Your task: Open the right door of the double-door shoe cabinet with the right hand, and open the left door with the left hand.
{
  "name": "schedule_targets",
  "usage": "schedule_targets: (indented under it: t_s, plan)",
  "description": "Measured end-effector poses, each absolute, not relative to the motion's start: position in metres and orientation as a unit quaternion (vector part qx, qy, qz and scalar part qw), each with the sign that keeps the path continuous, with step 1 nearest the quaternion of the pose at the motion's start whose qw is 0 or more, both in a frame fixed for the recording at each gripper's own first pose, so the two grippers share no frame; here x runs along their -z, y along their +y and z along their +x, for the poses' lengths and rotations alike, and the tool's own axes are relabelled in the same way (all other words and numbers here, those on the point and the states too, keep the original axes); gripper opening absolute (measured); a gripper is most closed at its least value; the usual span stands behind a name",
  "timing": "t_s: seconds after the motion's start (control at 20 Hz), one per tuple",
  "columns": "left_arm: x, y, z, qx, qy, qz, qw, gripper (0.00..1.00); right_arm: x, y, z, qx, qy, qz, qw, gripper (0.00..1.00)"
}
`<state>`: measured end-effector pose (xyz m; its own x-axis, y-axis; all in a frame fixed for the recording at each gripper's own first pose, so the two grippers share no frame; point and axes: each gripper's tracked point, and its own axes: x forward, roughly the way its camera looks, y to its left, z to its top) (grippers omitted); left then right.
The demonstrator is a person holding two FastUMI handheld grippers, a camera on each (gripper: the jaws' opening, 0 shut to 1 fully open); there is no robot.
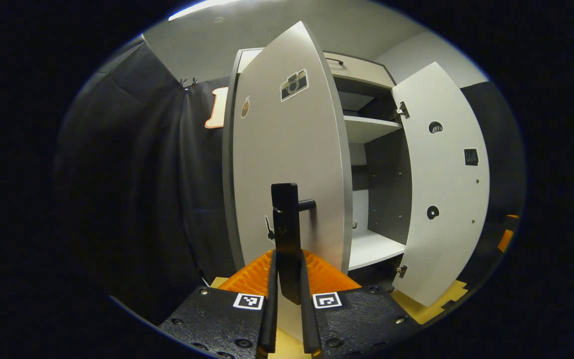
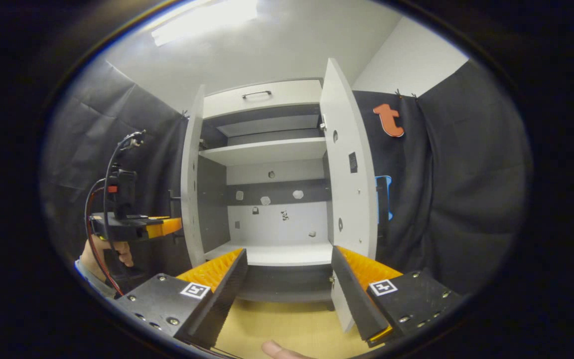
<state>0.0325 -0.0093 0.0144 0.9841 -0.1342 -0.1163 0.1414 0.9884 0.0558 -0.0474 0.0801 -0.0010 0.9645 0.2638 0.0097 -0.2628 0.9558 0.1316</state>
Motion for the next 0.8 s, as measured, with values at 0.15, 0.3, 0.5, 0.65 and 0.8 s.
schedule_targets:
  t_s: [0.15, 0.3, 0.5, 0.65, 0.8]
  plan:
    - [-0.012, 0.001, 0.026, 0.069, 0.06, 0.033, 0.995, 0.22, 0.006, 0.082, -0.045, -0.127, 0.006, 0.059, 0.99, 0.96]
    - [-0.012, 0.015, 0.022, 0.059, 0.061, 0.042, 0.995, 0.16, 0.011, 0.084, -0.042, -0.127, 0.009, 0.058, 0.99, 1.0]
    - [-0.014, 0.046, 0.017, 0.022, 0.061, 0.048, 0.997, 0.09, 0.012, 0.083, -0.041, -0.125, 0.01, 0.063, 0.99, 0.97]
    - [-0.015, 0.076, 0.017, -0.011, 0.057, 0.04, 0.997, 0.07, 0.012, 0.086, -0.041, -0.126, 0.01, 0.067, 0.99, 0.96]
    - [-0.015, 0.1, 0.019, -0.019, 0.049, 0.038, 0.998, 0.01, 0.015, 0.09, -0.039, -0.127, 0.01, 0.059, 0.99, 1.0]
